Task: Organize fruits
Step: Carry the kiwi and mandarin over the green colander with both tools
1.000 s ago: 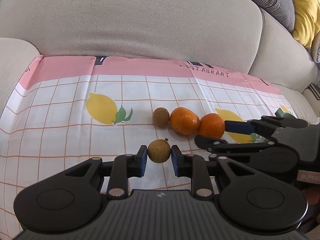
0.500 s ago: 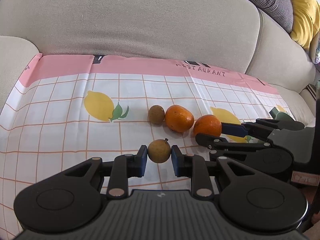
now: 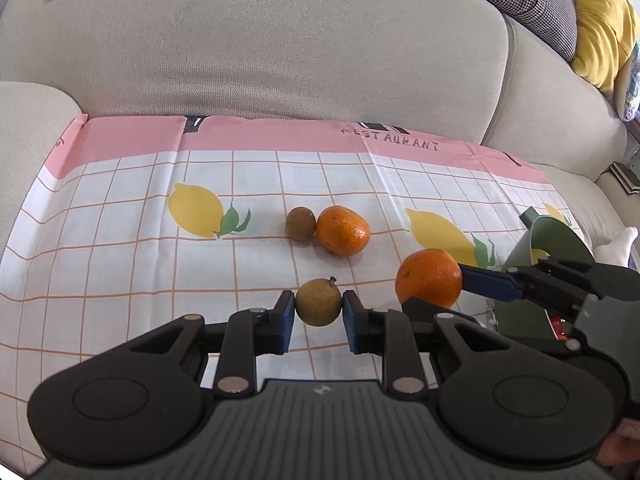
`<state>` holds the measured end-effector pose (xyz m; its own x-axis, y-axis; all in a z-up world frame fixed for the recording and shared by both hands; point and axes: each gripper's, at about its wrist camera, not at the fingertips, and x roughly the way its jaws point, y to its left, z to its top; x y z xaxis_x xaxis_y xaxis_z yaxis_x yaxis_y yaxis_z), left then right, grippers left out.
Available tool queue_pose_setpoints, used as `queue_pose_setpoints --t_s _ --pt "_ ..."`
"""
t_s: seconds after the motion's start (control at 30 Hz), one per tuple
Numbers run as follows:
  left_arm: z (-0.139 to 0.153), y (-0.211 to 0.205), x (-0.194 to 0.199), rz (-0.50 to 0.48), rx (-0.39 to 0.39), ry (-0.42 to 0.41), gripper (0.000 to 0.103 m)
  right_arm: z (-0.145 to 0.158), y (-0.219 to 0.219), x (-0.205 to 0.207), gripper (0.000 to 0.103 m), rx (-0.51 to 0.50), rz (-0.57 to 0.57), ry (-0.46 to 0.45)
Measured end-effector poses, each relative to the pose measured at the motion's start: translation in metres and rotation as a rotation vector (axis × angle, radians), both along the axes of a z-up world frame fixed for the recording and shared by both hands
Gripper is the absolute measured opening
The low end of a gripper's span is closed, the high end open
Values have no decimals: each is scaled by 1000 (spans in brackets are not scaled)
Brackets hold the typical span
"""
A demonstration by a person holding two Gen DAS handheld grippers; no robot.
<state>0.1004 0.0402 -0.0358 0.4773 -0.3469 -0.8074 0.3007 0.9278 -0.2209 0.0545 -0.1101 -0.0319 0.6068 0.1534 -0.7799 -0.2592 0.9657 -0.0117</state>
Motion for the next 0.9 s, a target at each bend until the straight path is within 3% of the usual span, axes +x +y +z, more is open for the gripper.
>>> queue_pose_setpoints --t_s 0.4,0.9 --pt "23 -24 -21 -56 14 -34 28 23 -16 -44 39 -11 -3 -34" --pt "52 -97 -51 -214 31 -90 28 47 -80 -77 39 -63 -93 -87"
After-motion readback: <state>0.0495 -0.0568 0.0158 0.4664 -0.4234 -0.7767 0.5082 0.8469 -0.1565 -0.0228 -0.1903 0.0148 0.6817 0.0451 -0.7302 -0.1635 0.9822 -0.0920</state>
